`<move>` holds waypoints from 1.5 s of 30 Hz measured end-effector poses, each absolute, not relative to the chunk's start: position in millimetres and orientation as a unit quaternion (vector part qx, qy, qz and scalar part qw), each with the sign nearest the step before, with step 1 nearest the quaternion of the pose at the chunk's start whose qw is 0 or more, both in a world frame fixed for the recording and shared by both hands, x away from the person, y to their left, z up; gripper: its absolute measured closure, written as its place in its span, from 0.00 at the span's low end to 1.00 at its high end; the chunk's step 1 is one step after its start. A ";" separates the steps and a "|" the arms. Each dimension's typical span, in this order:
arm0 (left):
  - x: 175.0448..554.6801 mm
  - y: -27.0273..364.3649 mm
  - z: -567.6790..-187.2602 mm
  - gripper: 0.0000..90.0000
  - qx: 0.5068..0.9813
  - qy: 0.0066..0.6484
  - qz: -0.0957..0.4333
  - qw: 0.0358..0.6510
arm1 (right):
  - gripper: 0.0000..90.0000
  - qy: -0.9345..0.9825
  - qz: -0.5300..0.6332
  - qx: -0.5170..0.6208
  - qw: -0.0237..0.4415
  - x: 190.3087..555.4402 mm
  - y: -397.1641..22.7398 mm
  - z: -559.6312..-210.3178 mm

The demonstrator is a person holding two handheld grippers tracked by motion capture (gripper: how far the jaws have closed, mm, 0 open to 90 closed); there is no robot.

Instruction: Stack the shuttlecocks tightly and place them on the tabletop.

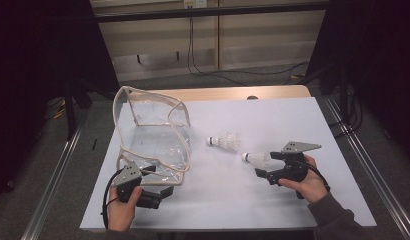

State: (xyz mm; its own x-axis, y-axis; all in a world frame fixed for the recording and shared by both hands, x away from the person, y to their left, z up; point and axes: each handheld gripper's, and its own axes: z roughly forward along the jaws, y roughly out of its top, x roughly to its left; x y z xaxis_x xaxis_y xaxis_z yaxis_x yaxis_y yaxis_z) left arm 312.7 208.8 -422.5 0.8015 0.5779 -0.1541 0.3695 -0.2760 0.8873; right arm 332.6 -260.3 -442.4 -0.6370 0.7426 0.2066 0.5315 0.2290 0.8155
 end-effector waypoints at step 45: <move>313.0 208.6 -422.6 0.01 0.792 0.298 0.100 0.524 | 0.60 0.783 0.448 0.413 0.122 345.5 -242.2 -448.8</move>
